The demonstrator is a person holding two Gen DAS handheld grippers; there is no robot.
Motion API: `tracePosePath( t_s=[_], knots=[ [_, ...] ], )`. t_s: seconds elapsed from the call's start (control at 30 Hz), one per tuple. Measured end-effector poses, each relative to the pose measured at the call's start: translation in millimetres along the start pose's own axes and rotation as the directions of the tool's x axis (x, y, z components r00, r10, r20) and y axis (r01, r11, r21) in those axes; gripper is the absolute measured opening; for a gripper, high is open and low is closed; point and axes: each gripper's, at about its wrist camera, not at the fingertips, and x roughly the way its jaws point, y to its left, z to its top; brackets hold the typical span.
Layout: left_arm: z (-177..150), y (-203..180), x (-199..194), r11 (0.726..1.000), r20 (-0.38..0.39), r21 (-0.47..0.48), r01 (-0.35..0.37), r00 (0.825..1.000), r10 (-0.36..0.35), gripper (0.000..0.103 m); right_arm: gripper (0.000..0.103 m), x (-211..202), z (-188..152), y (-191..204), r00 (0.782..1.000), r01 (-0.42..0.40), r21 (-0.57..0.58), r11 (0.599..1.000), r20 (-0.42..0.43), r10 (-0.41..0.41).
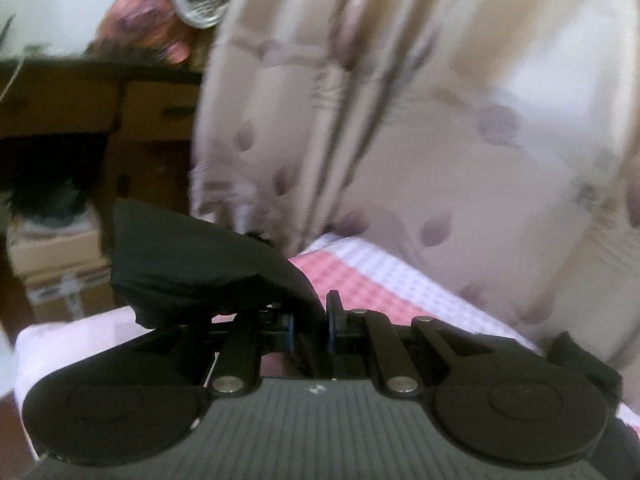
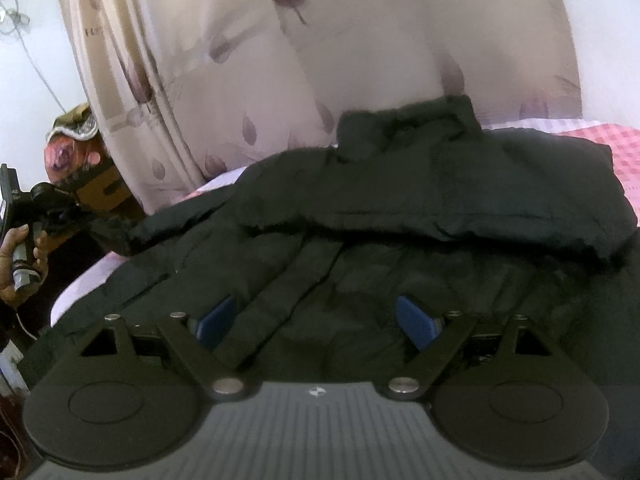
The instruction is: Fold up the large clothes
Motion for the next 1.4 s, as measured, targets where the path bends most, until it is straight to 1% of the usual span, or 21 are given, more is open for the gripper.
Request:
tracePosePath(
  t_s=[0.13, 0.27, 0.43, 0.53, 0.73, 0.8, 0.9, 1.0, 1.13, 1.3, 1.33, 1.37, 1.4],
  knots=[
    [-2.0, -48.8, -15.8, 0.993, 0.022, 0.08, 0.082, 0.996, -0.084, 0.014, 0.089, -6.1, 0.4, -9.6, 0.999, -0.008, 0.062, 0.998, 0.036, 0.005],
    [-14.9, -105.0, -27.2, 0.97, 0.012, 0.174, 0.17, 0.985, -0.174, 0.014, 0.089, -11.9, 0.5, -19.5, 0.997, -0.006, 0.128, 0.992, 0.077, -0.004],
    [-44.0, -172.0, -32.0, 0.922, -0.016, 0.294, 0.251, 0.966, -0.258, 0.014, 0.09, -16.8, -0.1, -30.4, 0.994, -0.026, 0.184, 0.983, 0.107, 0.007],
    [-63.6, -202.3, -33.9, 0.895, -0.047, 0.33, 0.3, 0.952, -0.302, 0.014, 0.09, -19.0, -1.3, -34.2, 0.993, -0.036, 0.206, 0.978, 0.119, 0.012],
    [-109.5, -256.7, -36.9, 0.824, -0.116, 0.418, 0.383, 0.922, -0.369, 0.014, 0.09, -22.5, -3.1, -37.0, 0.989, -0.052, 0.229, 0.972, 0.147, 0.018],
    [-123.0, -270.5, -39.0, 0.801, -0.131, 0.442, 0.403, 0.913, -0.387, 0.014, 0.09, -23.8, -3.6, -40.1, 0.988, -0.057, 0.247, 0.967, 0.156, 0.019],
    [-142.2, -290.3, -38.1, 0.774, -0.162, 0.458, 0.438, 0.897, -0.411, 0.014, 0.091, -26.1, -4.2, -47.2, 0.985, -0.072, 0.284, 0.956, 0.173, 0.023],
    [-159.7, -303.5, -37.6, 0.747, -0.192, 0.479, 0.461, 0.885, -0.424, 0.014, 0.091, -28.2, -5.1, -54.5, 0.982, -0.09, 0.325, 0.942, 0.189, 0.029],
    [-176.5, -316.1, -37.7, 0.72, -0.229, 0.485, 0.496, 0.867, -0.443, 0.014, 0.091, -29.6, -6.2, -60.4, 0.978, -0.106, 0.353, 0.93, 0.204, 0.034],
    [-190.4, -327.6, -40.0, 0.686, -0.246, 0.508, 0.52, 0.851, -0.463, 0.014, 0.091, -30.3, -6.5, -63.5, 0.976, -0.115, 0.366, 0.923, 0.215, 0.036],
    [-192.4, -329.5, -39.2, 0.68, -0.254, 0.51, 0.526, 0.848, -0.465, 0.015, 0.091, -30.6, -6.7, -64.1, 0.976, -0.117, 0.369, 0.922, 0.216, 0.038],
    [-194.4, -330.3, -38.5, 0.674, -0.261, 0.511, 0.533, 0.844, -0.469, 0.02, 0.091, -31.2, -7.2, -64.4, 0.975, -0.12, 0.371, 0.921, 0.217, 0.039],
    [-196.8, -329.8, -38.5, 0.666, -0.266, 0.512, 0.542, 0.838, -0.476, 0.034, 0.091, -31.6, -7.6, -65.1, 0.975, -0.122, 0.374, 0.919, 0.219, 0.04]
  ],
)
